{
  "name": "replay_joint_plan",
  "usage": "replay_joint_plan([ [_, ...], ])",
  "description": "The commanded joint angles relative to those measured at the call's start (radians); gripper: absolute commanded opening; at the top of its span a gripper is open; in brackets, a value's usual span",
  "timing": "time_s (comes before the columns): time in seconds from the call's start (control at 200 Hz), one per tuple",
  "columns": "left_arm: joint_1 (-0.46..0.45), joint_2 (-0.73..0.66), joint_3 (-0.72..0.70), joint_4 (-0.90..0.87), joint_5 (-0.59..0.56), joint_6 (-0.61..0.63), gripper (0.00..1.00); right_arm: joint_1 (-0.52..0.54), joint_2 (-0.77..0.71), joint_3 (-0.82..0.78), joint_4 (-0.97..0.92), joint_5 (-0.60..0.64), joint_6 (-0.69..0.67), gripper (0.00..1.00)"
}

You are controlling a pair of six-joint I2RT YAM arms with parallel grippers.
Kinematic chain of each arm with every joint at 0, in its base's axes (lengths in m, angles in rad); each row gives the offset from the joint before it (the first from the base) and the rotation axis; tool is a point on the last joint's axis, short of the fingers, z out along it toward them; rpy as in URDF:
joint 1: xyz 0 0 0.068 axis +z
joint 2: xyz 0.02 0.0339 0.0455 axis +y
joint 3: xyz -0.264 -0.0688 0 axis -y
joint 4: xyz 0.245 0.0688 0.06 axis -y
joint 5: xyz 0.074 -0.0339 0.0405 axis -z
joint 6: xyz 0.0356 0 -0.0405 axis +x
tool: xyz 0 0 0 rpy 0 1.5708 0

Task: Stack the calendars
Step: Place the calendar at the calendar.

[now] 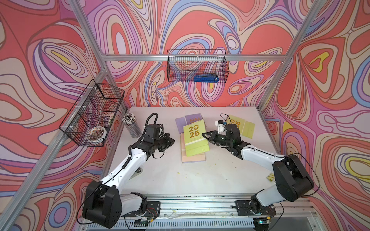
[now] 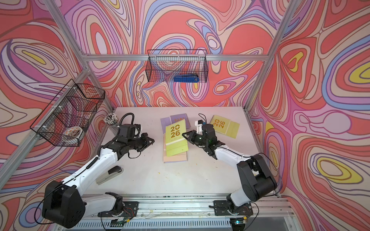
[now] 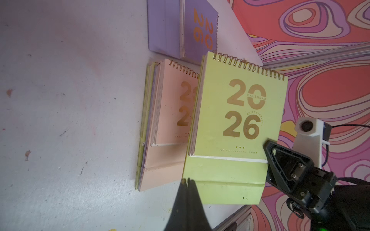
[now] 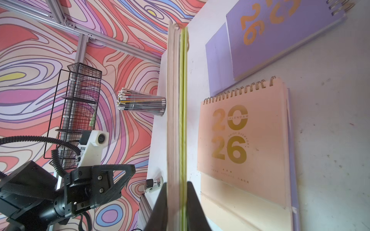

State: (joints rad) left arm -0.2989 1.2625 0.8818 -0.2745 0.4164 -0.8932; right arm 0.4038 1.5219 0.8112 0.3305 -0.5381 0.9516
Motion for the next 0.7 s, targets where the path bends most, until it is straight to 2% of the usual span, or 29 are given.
replay_joint_plan([
  [0.0,-0.02,0.027,-0.023,0.06,0.004,-0.03,0.0,-0.011,-0.008,-0.012,0.075,-0.046,-0.011,0.0],
  [0.451,-0.032,0.19,-0.014,0.132,-0.009,-0.03,0.0,-0.011,0.165,-0.082,0.406,-0.096,0.171,0.0],
  [0.691,-0.035,0.28,0.005,0.147,-0.014,-0.015,0.0,-0.011,0.207,-0.111,0.463,-0.1,0.191,0.0],
])
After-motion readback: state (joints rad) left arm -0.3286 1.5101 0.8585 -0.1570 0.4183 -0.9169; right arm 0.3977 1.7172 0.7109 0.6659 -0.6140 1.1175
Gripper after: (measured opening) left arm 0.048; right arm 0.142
